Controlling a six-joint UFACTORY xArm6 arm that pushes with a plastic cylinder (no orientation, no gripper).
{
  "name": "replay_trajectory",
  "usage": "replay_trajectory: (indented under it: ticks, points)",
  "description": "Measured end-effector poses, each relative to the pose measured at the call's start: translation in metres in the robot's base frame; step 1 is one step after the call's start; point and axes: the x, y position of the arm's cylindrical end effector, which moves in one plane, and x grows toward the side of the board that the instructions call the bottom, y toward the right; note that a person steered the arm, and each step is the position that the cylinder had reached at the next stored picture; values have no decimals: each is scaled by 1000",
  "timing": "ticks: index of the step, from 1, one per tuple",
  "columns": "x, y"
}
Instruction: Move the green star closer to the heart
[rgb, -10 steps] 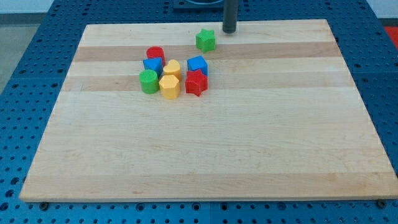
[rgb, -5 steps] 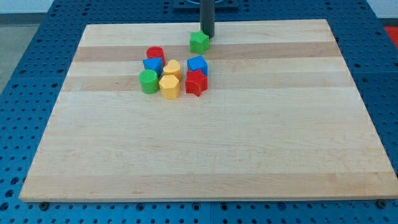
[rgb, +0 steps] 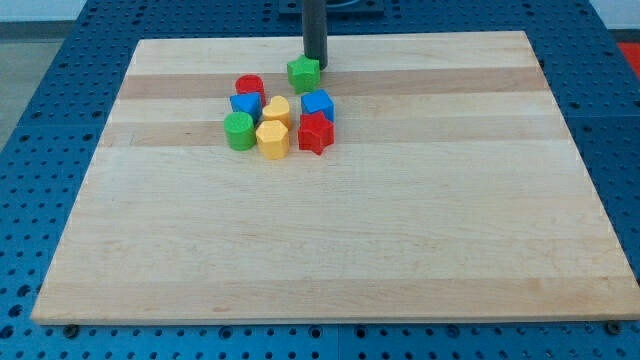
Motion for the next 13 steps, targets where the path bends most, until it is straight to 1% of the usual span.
replay_trajectory:
  ticks: [5, 9, 12, 13]
  points:
    - [9, -8]
    - [42, -13]
    - [54, -18]
    - [49, -18]
